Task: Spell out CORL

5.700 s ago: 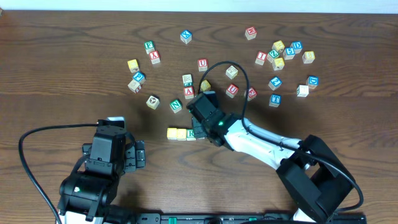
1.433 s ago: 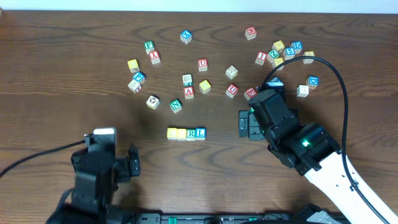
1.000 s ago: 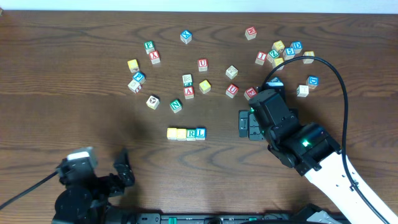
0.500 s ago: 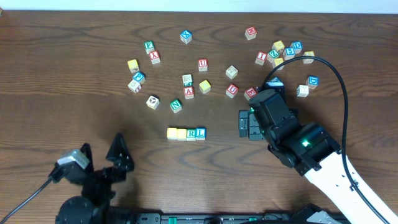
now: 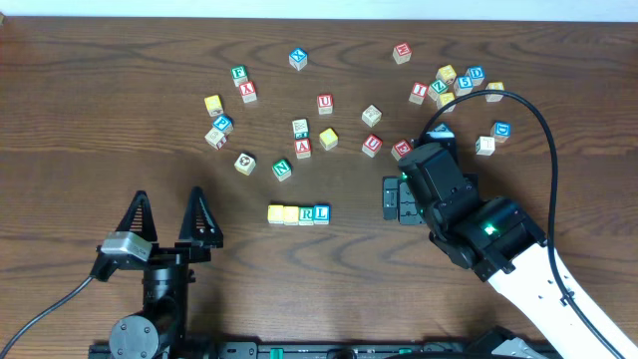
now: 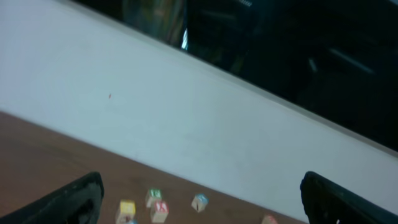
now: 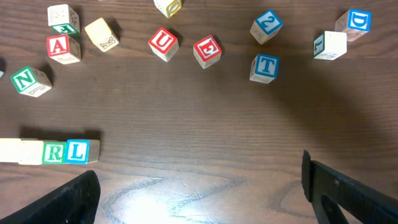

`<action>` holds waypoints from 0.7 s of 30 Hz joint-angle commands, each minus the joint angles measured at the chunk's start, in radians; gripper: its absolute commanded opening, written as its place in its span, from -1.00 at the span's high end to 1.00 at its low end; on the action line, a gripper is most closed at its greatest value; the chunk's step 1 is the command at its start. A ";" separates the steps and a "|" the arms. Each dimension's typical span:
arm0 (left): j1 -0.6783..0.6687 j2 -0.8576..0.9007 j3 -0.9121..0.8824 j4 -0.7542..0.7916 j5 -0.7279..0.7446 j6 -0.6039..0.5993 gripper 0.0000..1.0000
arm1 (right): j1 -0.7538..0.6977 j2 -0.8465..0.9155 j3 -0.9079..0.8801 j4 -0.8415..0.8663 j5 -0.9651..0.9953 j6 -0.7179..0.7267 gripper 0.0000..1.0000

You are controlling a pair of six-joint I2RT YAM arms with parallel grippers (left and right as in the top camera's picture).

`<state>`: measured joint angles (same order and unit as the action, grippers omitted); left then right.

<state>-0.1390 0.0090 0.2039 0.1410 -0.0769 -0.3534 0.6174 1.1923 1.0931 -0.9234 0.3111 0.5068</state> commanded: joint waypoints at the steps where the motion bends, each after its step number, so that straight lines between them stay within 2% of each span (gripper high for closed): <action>1: 0.005 -0.008 -0.076 0.113 0.031 0.065 -0.99 | 0.006 0.006 0.016 -0.001 0.012 -0.007 -0.98; 5: 0.005 -0.008 -0.206 0.324 0.077 0.063 -0.99 | 0.006 0.006 0.016 -0.001 0.012 -0.007 -0.98; 12: 0.005 -0.008 -0.200 0.223 0.092 0.065 -0.98 | 0.006 0.006 0.016 -0.001 0.012 -0.007 -0.98; 21: 0.005 -0.008 -0.200 0.008 0.093 0.064 -0.98 | 0.006 0.006 0.016 -0.001 0.012 -0.007 -0.99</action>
<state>-0.1390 0.0101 0.0059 0.1761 0.0025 -0.3088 0.6174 1.1942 1.0931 -0.9234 0.3111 0.5068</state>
